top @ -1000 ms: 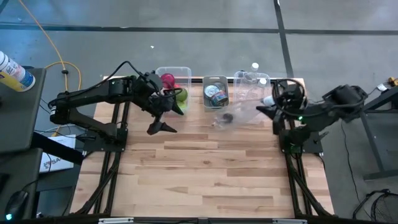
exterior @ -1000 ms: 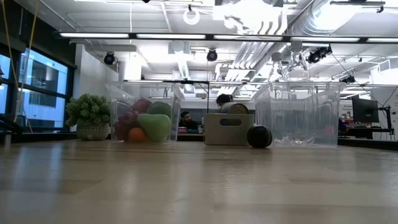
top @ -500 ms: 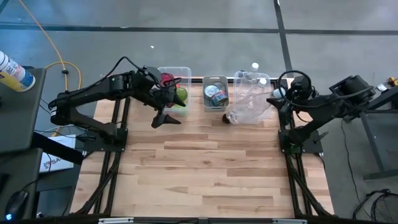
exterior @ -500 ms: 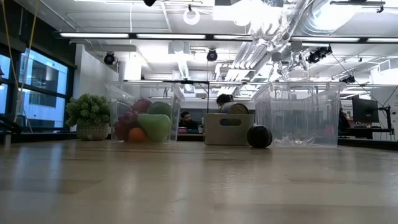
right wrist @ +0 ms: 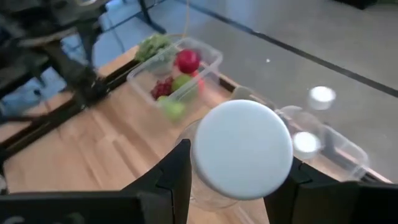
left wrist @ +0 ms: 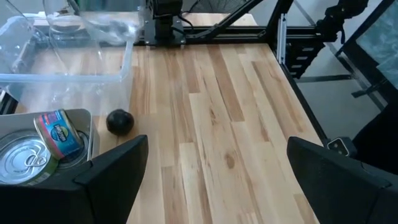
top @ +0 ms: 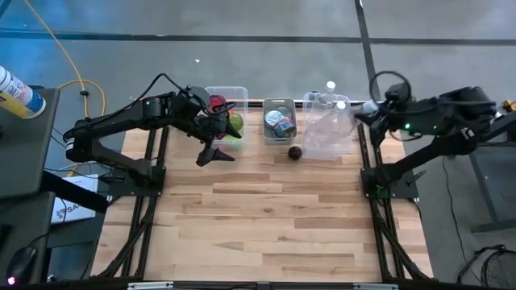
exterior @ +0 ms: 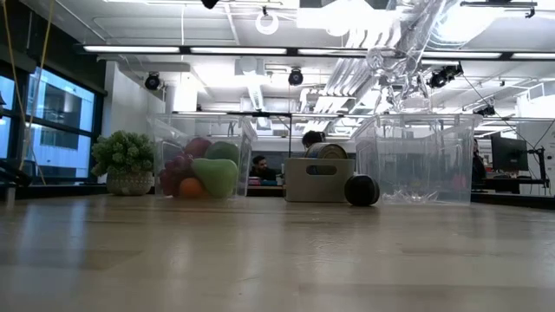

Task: Pick & Place Food Item
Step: Put the empty water bottle into the right transparent bin

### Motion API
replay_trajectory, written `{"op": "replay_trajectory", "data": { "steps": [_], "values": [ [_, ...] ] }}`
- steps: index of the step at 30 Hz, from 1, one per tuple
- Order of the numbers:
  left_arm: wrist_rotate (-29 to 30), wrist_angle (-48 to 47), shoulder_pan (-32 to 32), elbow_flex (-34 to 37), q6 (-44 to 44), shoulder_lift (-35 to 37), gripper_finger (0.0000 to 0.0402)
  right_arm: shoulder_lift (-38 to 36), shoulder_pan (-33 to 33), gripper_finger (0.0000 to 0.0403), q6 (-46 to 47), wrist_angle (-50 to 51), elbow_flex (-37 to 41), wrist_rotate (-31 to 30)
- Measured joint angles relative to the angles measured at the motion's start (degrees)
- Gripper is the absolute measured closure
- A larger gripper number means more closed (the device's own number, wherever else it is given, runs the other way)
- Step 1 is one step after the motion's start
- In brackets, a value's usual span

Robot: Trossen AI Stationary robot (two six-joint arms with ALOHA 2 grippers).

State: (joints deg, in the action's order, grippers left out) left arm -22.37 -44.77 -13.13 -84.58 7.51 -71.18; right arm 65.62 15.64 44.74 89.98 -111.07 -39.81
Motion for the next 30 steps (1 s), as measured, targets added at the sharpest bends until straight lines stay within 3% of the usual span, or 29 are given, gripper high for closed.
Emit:
{"op": "replay_trajectory", "data": {
  "steps": [19, 30],
  "values": [
    [0.0, -1.3, 0.0, 0.0, -1.2, 0.0, 0.0029, -1.0, -10.9, 0.0278, -6.0, 0.0, 0.0, 8.7],
    [0.1, -1.5, 0.0, 0.0, -0.9, 0.0, 0.0029, -2.7, -14.0, 0.0278, -5.8, -0.6, 9.5, 10.7]
  ]
}}
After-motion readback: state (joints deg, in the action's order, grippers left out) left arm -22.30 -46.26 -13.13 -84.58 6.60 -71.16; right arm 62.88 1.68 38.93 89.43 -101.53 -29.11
